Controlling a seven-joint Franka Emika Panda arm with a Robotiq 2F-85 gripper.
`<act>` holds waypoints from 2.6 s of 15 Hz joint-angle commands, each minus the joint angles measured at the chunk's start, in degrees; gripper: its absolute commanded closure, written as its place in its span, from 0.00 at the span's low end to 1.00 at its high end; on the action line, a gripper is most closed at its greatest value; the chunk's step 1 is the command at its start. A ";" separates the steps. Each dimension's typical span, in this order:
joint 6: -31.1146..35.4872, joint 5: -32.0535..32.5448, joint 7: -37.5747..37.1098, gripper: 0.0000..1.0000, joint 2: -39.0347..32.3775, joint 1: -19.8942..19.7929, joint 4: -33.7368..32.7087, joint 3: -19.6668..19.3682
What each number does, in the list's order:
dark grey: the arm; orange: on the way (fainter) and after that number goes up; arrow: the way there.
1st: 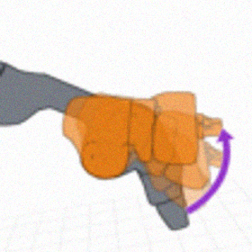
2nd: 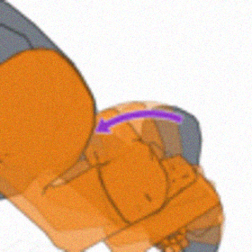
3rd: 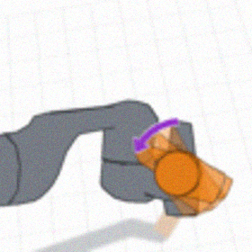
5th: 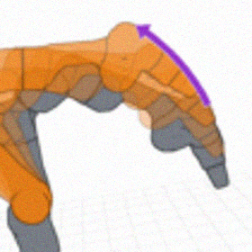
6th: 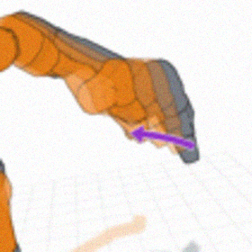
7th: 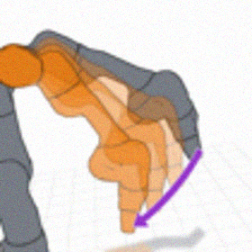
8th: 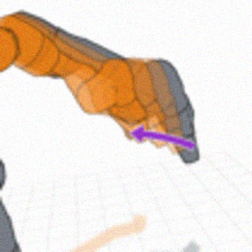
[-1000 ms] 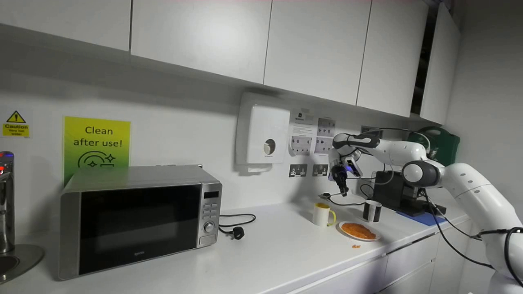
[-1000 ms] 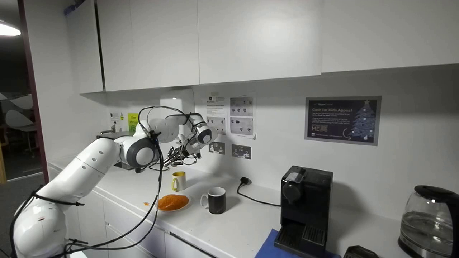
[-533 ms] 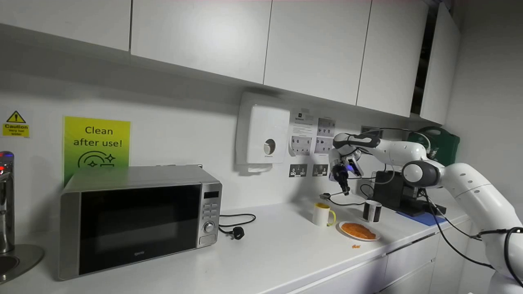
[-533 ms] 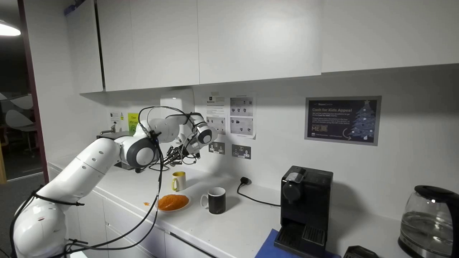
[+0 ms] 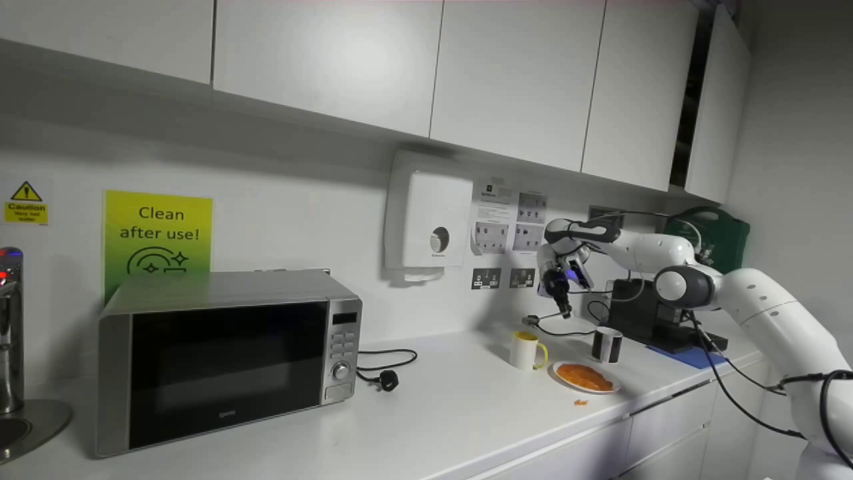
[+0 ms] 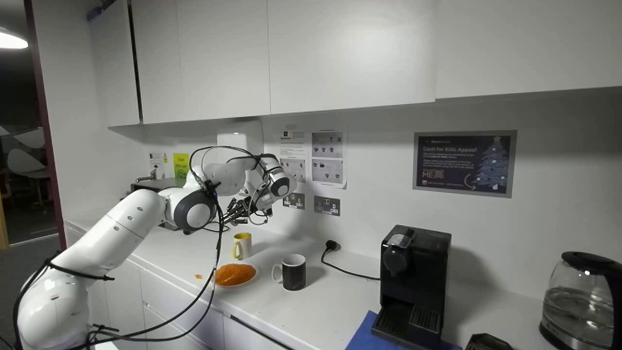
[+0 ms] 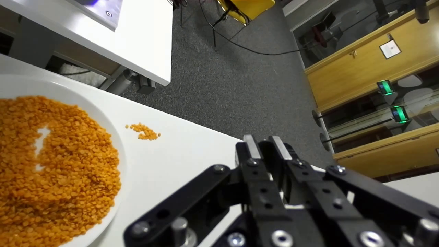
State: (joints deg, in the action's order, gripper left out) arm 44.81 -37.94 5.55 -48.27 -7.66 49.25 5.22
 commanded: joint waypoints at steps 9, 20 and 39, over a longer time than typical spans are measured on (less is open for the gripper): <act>-2.19 -2.23 -1.15 0.97 -2.68 -0.71 -4.52 0.53; 3.65 11.25 3.97 0.97 3.39 3.94 -3.58 -2.82; 19.99 35.91 9.20 0.97 22.99 8.83 19.80 -4.76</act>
State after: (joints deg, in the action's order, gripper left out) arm 60.74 -5.15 12.44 -33.33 0.60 57.68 1.06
